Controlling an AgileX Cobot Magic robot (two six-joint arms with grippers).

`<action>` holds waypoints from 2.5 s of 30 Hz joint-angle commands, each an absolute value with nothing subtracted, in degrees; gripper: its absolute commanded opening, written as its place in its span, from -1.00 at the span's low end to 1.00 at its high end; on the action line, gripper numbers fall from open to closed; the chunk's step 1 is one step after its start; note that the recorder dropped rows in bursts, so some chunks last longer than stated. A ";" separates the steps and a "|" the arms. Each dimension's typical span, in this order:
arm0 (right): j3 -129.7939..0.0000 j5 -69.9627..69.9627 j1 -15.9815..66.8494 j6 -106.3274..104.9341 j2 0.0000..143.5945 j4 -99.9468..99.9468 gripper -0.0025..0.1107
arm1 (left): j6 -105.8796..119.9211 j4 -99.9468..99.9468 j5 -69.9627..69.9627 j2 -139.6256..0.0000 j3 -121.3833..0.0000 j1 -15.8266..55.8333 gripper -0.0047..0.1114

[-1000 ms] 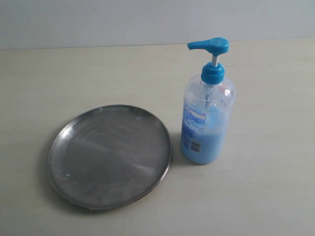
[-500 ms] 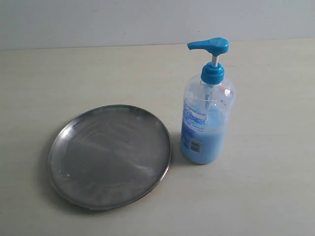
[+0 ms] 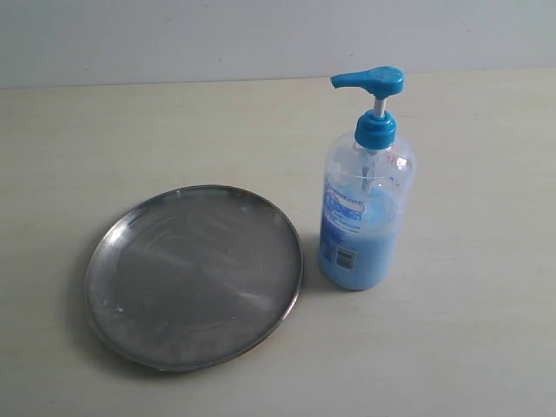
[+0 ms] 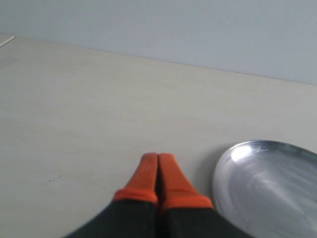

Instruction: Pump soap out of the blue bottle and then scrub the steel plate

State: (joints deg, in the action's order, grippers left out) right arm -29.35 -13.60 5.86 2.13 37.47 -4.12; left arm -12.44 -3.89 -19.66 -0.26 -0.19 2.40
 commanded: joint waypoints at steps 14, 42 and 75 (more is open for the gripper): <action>-29.43 -6.31 7.36 -7.56 70.10 -13.42 -0.96 | -12.30 -4.18 -19.23 0.00 0.00 2.31 -0.90; 0.00 51.24 18.65 1.86 71.12 1.61 -0.96 | -12.30 -4.18 -19.23 0.00 0.00 2.31 -0.90; -8.56 52.18 18.65 12.28 82.12 24.15 0.89 | -12.30 -4.18 -19.23 0.00 0.00 2.31 -0.90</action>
State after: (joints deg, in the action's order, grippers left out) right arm -7.05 51.61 18.55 11.79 80.47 25.09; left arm -12.44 -3.89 -19.66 -0.26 -0.19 2.40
